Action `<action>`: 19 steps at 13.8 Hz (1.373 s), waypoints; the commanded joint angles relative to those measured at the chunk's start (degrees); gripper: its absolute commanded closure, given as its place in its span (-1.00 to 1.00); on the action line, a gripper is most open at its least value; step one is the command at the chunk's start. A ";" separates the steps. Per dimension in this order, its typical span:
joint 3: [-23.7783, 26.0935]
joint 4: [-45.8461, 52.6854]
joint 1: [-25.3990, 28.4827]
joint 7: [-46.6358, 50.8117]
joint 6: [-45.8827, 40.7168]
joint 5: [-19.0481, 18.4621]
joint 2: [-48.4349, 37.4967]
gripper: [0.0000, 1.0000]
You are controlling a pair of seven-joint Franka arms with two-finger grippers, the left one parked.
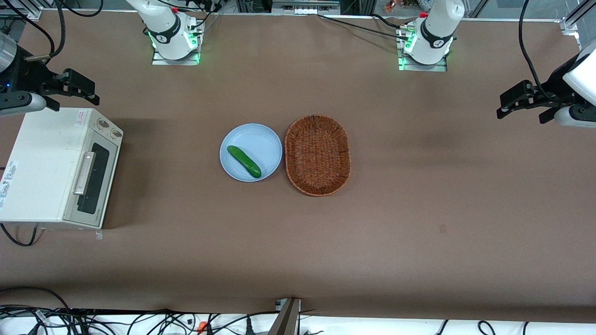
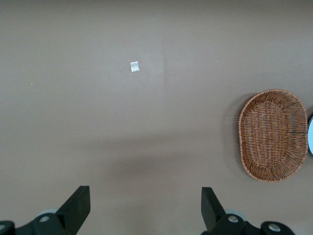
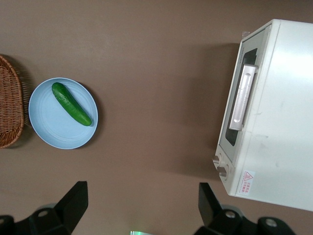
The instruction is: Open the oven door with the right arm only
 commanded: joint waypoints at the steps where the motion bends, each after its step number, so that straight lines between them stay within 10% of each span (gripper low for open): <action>1: -0.06 1.43 0.64 1.40 -0.86 -1.81 0.31 -1.00; 19: 0.03 0.64 0.73 0.63 -1.22 -3.93 0.40 -1.00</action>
